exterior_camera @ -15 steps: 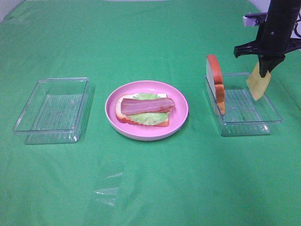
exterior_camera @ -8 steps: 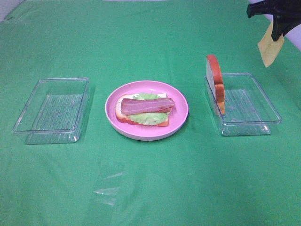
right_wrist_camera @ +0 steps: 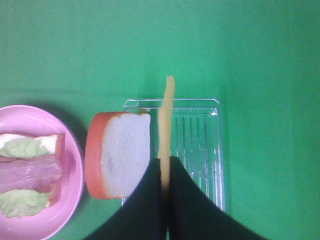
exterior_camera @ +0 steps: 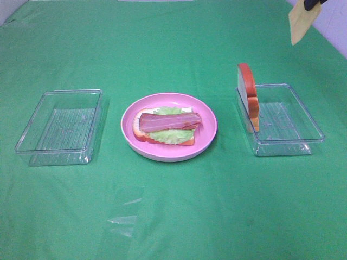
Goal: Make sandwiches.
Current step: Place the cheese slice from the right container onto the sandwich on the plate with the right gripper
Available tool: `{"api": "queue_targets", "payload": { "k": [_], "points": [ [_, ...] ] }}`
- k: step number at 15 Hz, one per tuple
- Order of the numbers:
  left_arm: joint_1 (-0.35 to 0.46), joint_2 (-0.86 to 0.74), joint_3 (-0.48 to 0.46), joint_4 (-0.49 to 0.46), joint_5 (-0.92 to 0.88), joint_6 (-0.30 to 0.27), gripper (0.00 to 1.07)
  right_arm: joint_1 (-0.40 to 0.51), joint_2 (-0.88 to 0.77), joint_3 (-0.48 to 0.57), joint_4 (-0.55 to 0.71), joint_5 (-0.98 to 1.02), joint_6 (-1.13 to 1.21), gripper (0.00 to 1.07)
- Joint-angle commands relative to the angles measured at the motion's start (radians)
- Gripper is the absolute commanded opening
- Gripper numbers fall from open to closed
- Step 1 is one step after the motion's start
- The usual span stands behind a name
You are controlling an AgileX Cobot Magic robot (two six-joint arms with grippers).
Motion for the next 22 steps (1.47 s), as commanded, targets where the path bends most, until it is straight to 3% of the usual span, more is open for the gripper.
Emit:
{"api": "queue_targets", "payload": {
  "k": [1, 3, 7, 14, 22],
  "points": [
    [0.002, -0.016, 0.001, 0.004, -0.01, -0.003, 1.02, 0.081, -0.011, 0.002, 0.022, 0.005, -0.027, 0.0],
    [0.002, -0.016, 0.001, 0.004, -0.01, -0.003, 1.02, 0.224, -0.009, 0.002, 0.032, -0.01, -0.027, 0.0],
    [0.002, -0.016, 0.001, 0.004, -0.01, -0.003, 1.02, 0.389, 0.016, 0.002, 0.105, -0.096, -0.029, 0.0],
    [0.002, -0.016, 0.001, 0.004, -0.01, -0.003, 1.02, 0.432, 0.117, 0.002, 0.232, -0.128, -0.029, 0.0],
    [0.002, -0.016, 0.001, 0.004, -0.01, -0.003, 1.02, 0.428, 0.35, 0.002, 0.25, -0.112, -0.028, 0.0]
  ]
}}
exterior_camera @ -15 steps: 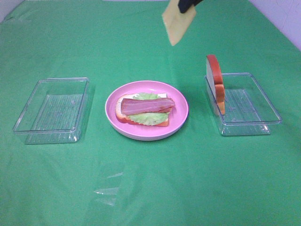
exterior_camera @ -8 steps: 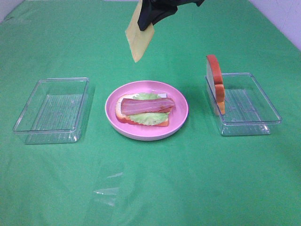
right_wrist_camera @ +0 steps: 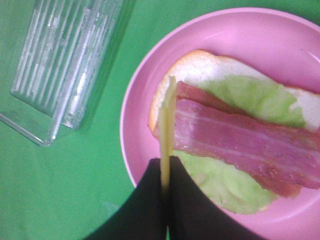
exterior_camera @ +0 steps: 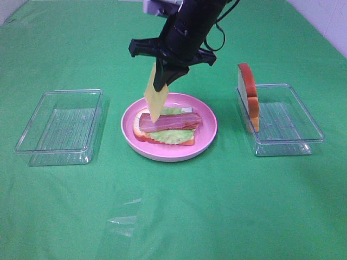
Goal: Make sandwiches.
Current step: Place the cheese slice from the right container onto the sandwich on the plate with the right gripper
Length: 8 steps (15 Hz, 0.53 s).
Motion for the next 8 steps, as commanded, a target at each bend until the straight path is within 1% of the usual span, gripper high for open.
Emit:
{"api": "queue_targets", "payload": {
  "k": [1, 5, 6, 7, 8],
  "points": [
    [0.002, -0.016, 0.001, 0.004, -0.01, -0.003, 1.02, -0.001, 0.068, 0.002, -0.015, 0.01, -0.007, 0.0],
    [0.002, -0.016, 0.001, 0.004, -0.01, -0.003, 1.02, -0.001, 0.126, 0.002, -0.11, 0.01, 0.05, 0.0],
    [0.002, -0.016, 0.001, 0.004, -0.01, -0.003, 1.02, -0.001, 0.127, 0.002, -0.152, 0.012, 0.084, 0.02],
    [0.002, -0.016, 0.001, 0.004, -0.01, -0.003, 1.02, -0.001, 0.127, 0.002, -0.163, 0.017, 0.082, 0.14],
    [0.002, -0.016, 0.001, 0.004, -0.01, -0.003, 1.02, -0.001, 0.127, 0.002, -0.164, 0.025, 0.076, 0.34]
  ]
}}
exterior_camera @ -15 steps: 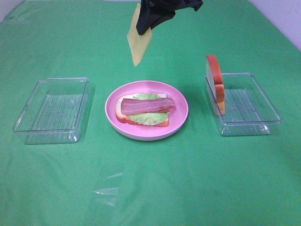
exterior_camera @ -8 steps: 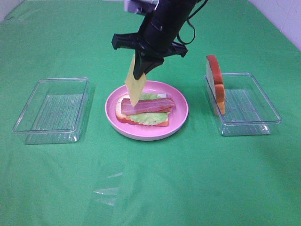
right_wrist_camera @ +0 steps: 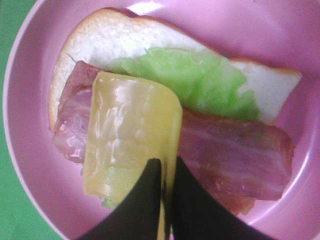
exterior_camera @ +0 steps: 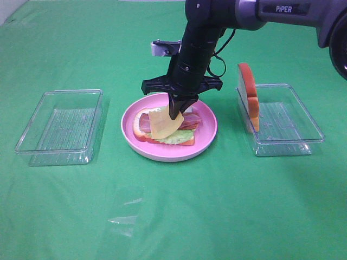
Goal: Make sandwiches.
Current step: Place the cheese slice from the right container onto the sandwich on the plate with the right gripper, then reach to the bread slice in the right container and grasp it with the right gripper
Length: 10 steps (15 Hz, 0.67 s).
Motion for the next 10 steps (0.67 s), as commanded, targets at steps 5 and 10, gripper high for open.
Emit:
{"api": "queue_targets", "payload": {
  "k": [5, 10],
  "points": [
    [0.002, -0.016, 0.001, 0.004, -0.01, -0.003, 1.02, -0.001, -0.083, 0.002, -0.009, 0.046, -0.073, 0.97],
    [0.002, -0.016, 0.001, 0.004, -0.01, -0.003, 1.02, -0.001, -0.257, 0.001, -0.058, 0.044, -0.085, 0.97]
  ]
}}
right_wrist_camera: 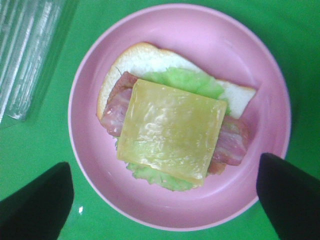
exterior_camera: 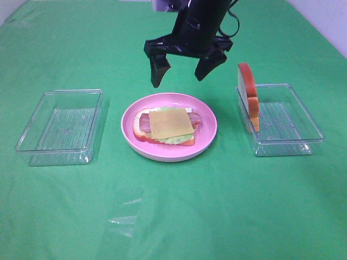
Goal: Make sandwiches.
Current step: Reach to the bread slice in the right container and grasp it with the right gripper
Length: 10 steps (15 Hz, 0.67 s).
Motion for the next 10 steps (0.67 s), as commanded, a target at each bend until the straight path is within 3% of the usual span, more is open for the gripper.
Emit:
{"api": "queue_targets", "payload": {
  "k": [1, 6, 10],
  "points": [
    [0.002, -0.016, 0.001, 0.004, -0.01, -0.003, 1.02, -0.001, -0.104, 0.001, -0.053, 0.001, -0.019, 0.97],
    [0.002, -0.016, 0.001, 0.004, -0.01, -0.003, 1.02, -0.033, -0.246, 0.001, -0.26, 0.09, 0.0, 0.97],
    [0.002, -0.016, 0.001, 0.004, -0.01, -0.003, 1.02, -0.125, -0.246, 0.001, -0.226, 0.141, 0.0, 0.97]
  ]
}}
